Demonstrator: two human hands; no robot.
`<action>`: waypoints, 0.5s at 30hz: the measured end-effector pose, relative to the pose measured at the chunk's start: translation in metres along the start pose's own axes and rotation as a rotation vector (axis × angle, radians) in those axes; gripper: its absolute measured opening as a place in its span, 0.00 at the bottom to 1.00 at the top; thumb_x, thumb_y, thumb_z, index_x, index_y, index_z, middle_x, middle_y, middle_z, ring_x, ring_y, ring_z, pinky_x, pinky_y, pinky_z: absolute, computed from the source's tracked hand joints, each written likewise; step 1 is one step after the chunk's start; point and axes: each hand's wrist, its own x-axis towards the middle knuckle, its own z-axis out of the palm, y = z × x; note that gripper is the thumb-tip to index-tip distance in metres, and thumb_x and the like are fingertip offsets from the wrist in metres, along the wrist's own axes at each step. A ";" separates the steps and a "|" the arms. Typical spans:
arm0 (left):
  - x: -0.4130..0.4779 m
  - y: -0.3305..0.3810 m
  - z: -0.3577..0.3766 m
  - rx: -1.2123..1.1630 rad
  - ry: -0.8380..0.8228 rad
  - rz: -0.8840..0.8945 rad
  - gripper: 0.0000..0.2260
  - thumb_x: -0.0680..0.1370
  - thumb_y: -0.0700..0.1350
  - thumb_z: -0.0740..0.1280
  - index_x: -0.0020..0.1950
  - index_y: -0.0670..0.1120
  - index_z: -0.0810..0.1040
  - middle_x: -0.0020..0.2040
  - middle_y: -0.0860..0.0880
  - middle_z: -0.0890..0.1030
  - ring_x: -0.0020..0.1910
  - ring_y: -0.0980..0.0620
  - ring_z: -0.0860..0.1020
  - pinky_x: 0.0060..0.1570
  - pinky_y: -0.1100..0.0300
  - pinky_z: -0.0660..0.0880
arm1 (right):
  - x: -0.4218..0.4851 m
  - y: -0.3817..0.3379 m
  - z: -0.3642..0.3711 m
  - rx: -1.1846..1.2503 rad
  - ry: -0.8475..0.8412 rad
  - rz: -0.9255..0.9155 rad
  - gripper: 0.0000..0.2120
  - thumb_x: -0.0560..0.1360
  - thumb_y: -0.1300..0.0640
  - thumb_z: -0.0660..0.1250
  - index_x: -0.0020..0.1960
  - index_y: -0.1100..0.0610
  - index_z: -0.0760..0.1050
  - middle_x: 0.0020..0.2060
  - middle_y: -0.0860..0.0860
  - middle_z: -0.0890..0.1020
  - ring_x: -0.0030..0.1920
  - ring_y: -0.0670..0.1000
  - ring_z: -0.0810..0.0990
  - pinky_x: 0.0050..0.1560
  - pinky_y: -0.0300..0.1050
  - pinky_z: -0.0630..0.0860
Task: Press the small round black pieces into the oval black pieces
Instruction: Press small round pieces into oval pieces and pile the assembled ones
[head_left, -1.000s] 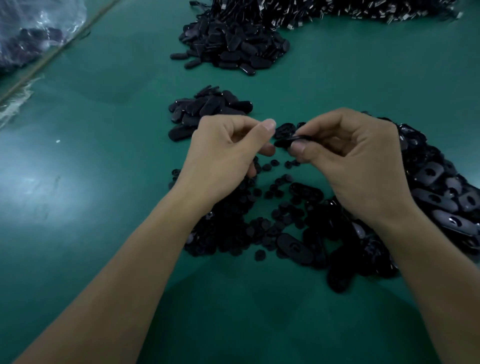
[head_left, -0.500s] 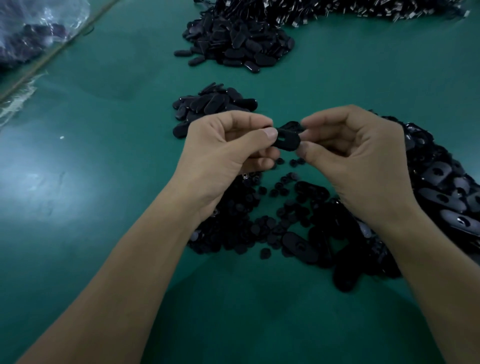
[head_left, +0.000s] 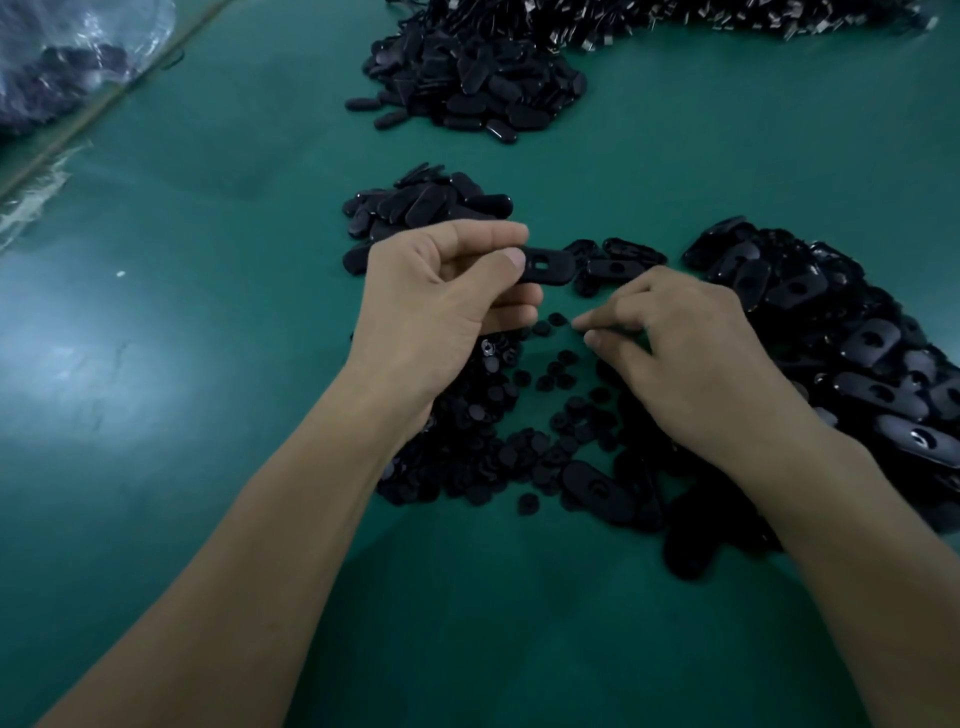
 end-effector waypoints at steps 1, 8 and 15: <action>0.000 0.000 0.000 0.011 0.014 0.002 0.04 0.80 0.35 0.69 0.52 0.41 0.84 0.40 0.46 0.85 0.38 0.51 0.85 0.42 0.61 0.81 | -0.001 0.000 0.000 0.015 0.002 0.008 0.09 0.80 0.57 0.68 0.58 0.53 0.84 0.52 0.46 0.79 0.55 0.48 0.77 0.58 0.39 0.71; 0.001 -0.001 -0.001 0.003 0.082 0.018 0.03 0.79 0.34 0.70 0.50 0.40 0.83 0.37 0.50 0.85 0.38 0.51 0.85 0.41 0.61 0.81 | -0.002 0.000 -0.002 0.139 0.018 0.038 0.08 0.77 0.61 0.72 0.55 0.52 0.85 0.45 0.45 0.84 0.45 0.37 0.80 0.47 0.21 0.71; 0.000 0.000 0.000 0.011 0.082 0.023 0.04 0.79 0.34 0.70 0.48 0.41 0.83 0.37 0.49 0.84 0.38 0.50 0.85 0.41 0.61 0.81 | -0.002 -0.003 0.002 0.088 0.096 -0.057 0.08 0.76 0.63 0.73 0.53 0.53 0.85 0.45 0.47 0.84 0.46 0.45 0.82 0.52 0.43 0.80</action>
